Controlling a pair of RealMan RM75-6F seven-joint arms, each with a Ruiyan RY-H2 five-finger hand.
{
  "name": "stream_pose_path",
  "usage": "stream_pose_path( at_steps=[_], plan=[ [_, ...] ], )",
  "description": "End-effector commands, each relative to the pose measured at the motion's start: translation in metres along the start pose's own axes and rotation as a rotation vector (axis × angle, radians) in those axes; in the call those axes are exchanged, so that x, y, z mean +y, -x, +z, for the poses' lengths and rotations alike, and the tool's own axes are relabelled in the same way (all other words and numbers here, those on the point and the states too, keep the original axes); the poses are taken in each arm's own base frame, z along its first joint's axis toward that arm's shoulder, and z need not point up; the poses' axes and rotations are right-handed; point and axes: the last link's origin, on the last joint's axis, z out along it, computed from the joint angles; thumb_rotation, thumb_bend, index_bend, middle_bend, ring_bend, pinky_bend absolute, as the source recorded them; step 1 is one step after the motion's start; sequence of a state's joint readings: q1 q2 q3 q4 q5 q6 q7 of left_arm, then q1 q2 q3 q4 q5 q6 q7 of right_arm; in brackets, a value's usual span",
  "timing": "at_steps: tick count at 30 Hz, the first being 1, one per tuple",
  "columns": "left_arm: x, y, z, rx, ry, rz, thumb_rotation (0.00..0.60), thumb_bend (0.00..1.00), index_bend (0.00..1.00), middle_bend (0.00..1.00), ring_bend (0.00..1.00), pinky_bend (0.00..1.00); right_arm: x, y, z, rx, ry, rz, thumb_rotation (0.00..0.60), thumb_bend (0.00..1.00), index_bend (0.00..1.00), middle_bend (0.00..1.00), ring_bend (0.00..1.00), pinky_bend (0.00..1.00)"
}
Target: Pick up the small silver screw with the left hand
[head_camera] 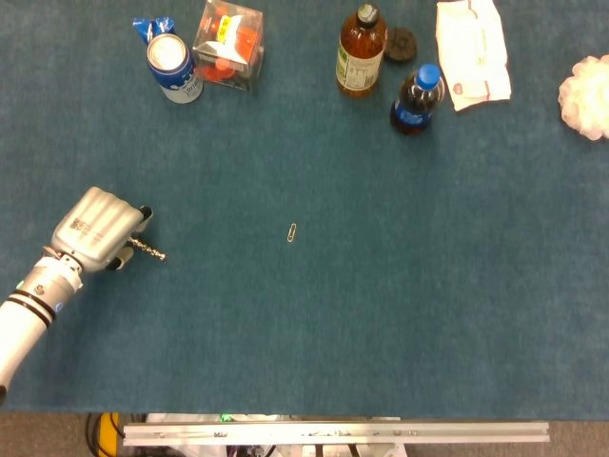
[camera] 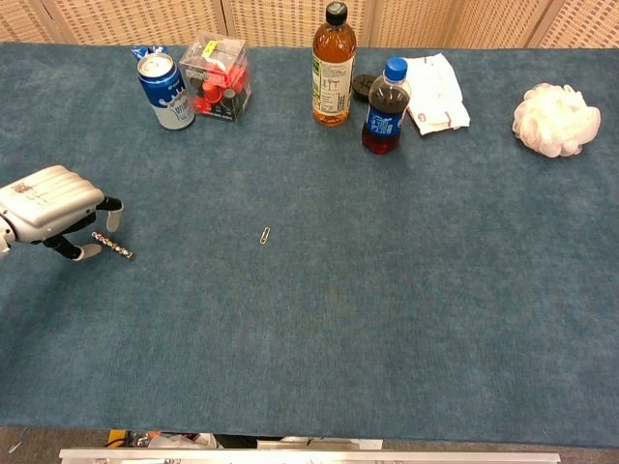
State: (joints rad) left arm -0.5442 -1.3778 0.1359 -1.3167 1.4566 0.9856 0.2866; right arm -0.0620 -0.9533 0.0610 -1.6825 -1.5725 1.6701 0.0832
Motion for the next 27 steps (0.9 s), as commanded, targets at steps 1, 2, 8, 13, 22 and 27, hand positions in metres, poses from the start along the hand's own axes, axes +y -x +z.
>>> stream_pose_path(
  at_steps=[1,2,8,13,22,27],
  plan=[
    [-0.0017,0.0005,0.0025,-0.003,-0.006,-0.003,0.600,0.27,0.45,0.90,0.84,0.91,-0.0007,-0.0004,-0.0001,0.001,0.001,-0.001,0.600,0.30,0.14,0.34,0.34,0.41],
    [-0.0024,0.0008,0.0030,-0.006,-0.008,-0.003,0.600,0.27,0.46,0.90,0.84,0.91,-0.0010,-0.0004,-0.0001,0.002,0.001,-0.002,0.600,0.30,0.14,0.34,0.34,0.41],
    [-0.0051,0.0018,0.0053,-0.020,-0.018,-0.002,0.600,0.27,0.46,0.90,0.84,0.91,-0.0035,-0.0015,0.0002,0.006,-0.002,-0.006,0.600,0.30,0.14,0.34,0.34,0.41],
    [-0.0061,0.0021,0.0047,-0.023,-0.022,-0.009,0.600,0.27,0.48,0.90,0.84,0.91,-0.0043,-0.0019,0.0001,0.006,-0.002,-0.007,0.600,0.30,0.14,0.34,0.34,0.41],
    [-0.0050,0.0030,0.0048,-0.036,-0.023,-0.016,0.600,0.27,0.48,0.90,0.84,0.91,-0.0035,-0.0024,-0.0014,0.009,0.002,-0.004,0.600,0.30,0.14,0.34,0.34,0.41],
    [-0.0040,0.0036,0.0057,-0.046,-0.025,-0.013,0.600,0.27,0.49,0.90,0.84,0.91,-0.0009,-0.0027,-0.0028,0.009,0.011,-0.005,0.600,0.30,0.14,0.34,0.34,0.41]
  ],
)
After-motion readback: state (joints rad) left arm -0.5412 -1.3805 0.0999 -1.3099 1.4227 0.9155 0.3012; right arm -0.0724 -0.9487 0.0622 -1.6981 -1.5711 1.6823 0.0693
